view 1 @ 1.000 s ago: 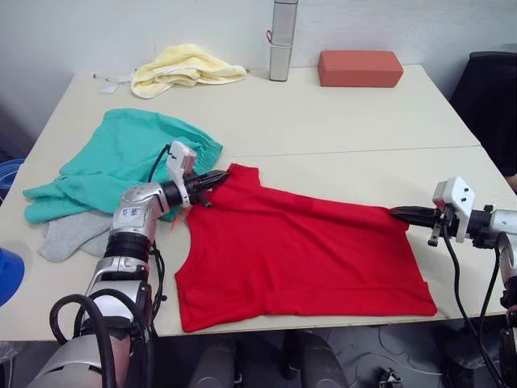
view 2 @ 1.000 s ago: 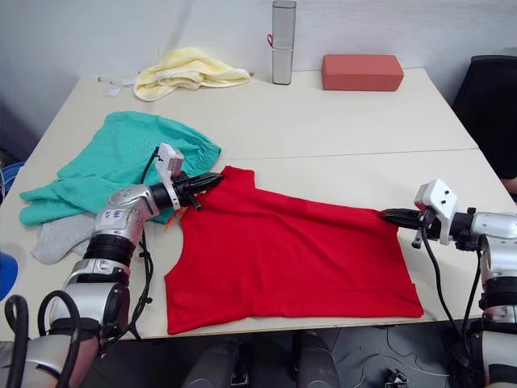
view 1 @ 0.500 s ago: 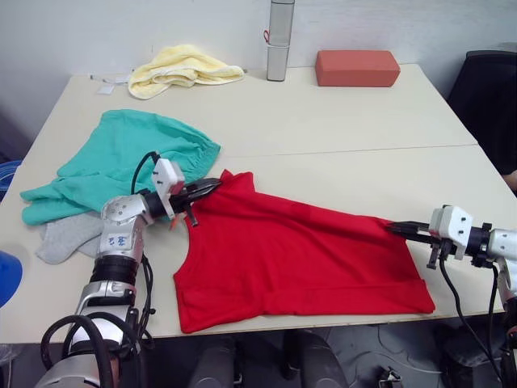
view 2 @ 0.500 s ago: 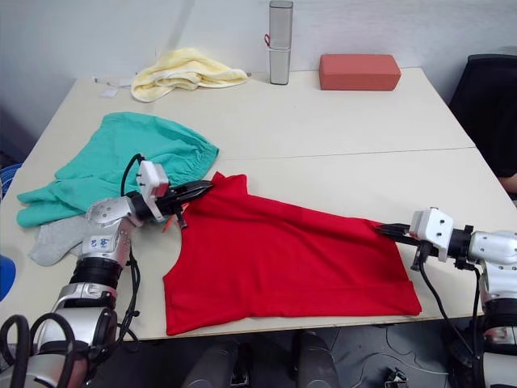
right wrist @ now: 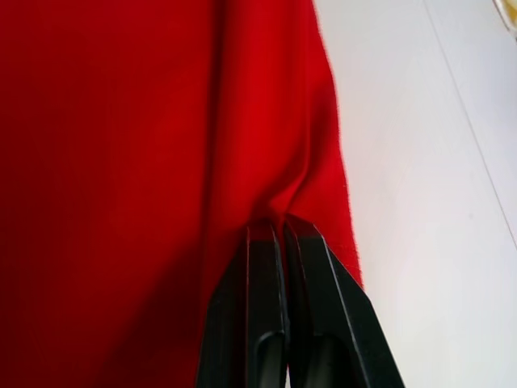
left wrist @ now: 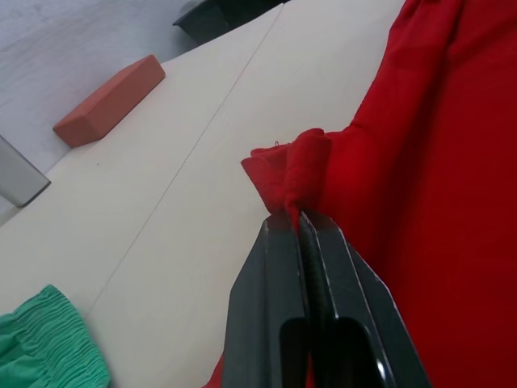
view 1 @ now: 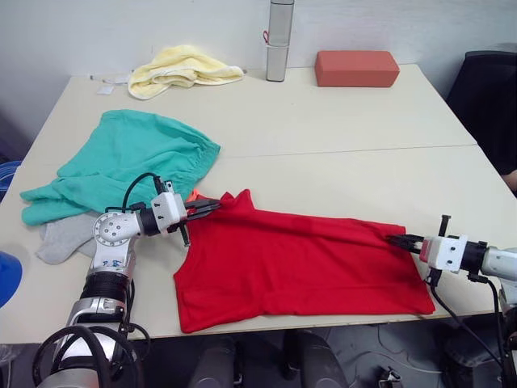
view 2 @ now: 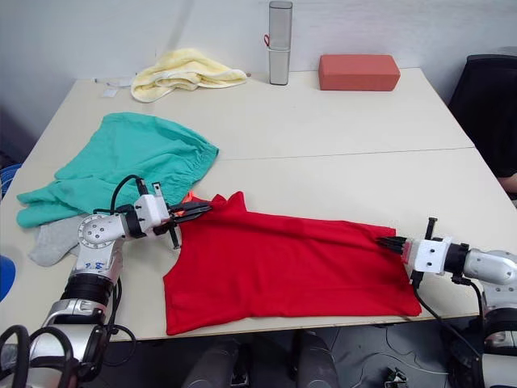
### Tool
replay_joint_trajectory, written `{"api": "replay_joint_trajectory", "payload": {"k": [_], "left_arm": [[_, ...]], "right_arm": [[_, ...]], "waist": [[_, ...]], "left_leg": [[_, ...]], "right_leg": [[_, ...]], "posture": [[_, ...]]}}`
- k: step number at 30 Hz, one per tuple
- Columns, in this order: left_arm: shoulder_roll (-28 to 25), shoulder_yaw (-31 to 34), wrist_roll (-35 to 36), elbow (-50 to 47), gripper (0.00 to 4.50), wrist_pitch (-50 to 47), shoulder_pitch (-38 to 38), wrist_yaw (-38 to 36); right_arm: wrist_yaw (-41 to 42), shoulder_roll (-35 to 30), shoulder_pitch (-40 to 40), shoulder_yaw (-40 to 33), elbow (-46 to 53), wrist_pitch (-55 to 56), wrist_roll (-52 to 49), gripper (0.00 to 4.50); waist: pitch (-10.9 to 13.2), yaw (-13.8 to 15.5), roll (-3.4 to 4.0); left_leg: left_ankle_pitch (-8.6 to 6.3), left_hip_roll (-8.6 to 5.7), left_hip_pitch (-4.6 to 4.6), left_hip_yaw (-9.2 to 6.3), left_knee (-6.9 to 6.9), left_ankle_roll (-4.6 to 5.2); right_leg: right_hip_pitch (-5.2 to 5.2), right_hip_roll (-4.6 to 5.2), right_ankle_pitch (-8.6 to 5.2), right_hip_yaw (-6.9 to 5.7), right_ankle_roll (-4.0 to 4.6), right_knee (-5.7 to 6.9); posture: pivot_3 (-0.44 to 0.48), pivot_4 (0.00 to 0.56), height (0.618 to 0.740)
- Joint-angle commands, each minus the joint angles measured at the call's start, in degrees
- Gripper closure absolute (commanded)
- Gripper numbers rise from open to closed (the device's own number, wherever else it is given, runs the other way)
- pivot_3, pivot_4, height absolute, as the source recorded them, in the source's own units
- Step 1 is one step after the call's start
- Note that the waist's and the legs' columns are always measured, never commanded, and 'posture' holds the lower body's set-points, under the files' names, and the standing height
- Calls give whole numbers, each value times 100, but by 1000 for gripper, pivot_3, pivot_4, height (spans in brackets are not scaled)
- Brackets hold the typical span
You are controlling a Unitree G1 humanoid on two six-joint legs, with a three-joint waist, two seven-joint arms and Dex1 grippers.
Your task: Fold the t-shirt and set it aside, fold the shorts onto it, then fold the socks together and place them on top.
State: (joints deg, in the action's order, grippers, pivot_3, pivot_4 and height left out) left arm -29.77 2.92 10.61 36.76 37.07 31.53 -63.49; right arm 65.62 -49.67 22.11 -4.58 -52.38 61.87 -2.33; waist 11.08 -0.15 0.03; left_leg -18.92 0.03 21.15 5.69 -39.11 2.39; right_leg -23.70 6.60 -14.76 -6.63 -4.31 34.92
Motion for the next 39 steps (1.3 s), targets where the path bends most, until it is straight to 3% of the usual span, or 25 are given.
{"api": "replay_joint_trajectory", "payload": {"k": [1,7,10,11,15,20,23,26,29,32,39], "left_arm": [[-127,-38,26,-64,4472,149,-135,-80],[-253,-168,125,-189,4472,264,-368,-376],[-264,-144,178,-243,4472,138,-435,-362],[-256,-129,266,-283,4282,47,-467,-418],[-407,-130,283,-369,3259,91,-630,-553],[-961,38,811,-1054,1763,-467,-1217,-1086],[-1208,220,1172,-1546,808,-1238,-1442,-1055],[-1371,302,1697,-2374,42,-2881,-1481,-718],[-1400,163,2113,-3028,42,-4456,-1310,-385],[-1318,-192,1938,-3222,42,-5693,-826,83],[-945,-731,1455,-2933,42,-6676,-61,427]], "right_arm": [[-130,-241,15,50,-75,279,-7,4500],[-388,-370,-81,111,-90,330,-11,4500],[-155,-364,-172,82,51,-2,-411,4500],[85,-343,-242,59,181,-303,-687,4500],[415,-462,-442,12,552,-646,-1079,3601],[1220,-944,-1301,-309,1696,-2248,-2121,1970],[1150,-1103,-1647,-624,2439,-3536,-2582,921],[834,-1127,-1661,-870,3250,-4903,-2988,53],[857,-1060,-1680,-775,3865,-5511,-2958,53],[960,-956,-1503,-489,4256,-5915,-2782,53],[1142,-638,-1024,-62,4370,-6282,-2474,53]], "waist": [[0,1,0],[0,3,0],[0,10,0],[0,9,0],[0,-3,1],[2,4,4],[2,2,6],[2,6,8],[2,36,11],[2,85,11],[3,145,10]], "left_leg": [[0,0,-1,0,0,0],[-1,2,0,-2,0,3],[-2,2,-1,-3,0,4],[-2,2,-1,-4,0,5],[-4,3,0,-6,0,7],[-11,11,0,-14,0,5],[-25,13,-2,-19,0,5],[-31,13,-4,-23,0,-1],[-32,13,-4,-29,1,-4],[-32,12,0,-29,1,-4],[-24,9,7,-18,-2,0]], "right_leg": [[0,0,0,0,0,0],[2,1,0,-2,1,-2],[3,2,0,-2,1,-4],[3,3,0,-3,1,-4],[3,4,0,-3,1,-5],[4,5,-2,-5,5,-21],[5,9,-3,-4,7,-35],[4,12,-4,-4,10,-29],[3,13,-8,-6,16,-25],[4,11,-8,-11,17,-27],[2,-4,-7,-13,13,-4]], "posture": [[0,150,740],[0,150,740],[0,150,740],[0,150,740],[0,150,740],[0,150,740],[0,150,740],[0,150,740],[0,150,740],[0,150,740],[0,150,740]]}}
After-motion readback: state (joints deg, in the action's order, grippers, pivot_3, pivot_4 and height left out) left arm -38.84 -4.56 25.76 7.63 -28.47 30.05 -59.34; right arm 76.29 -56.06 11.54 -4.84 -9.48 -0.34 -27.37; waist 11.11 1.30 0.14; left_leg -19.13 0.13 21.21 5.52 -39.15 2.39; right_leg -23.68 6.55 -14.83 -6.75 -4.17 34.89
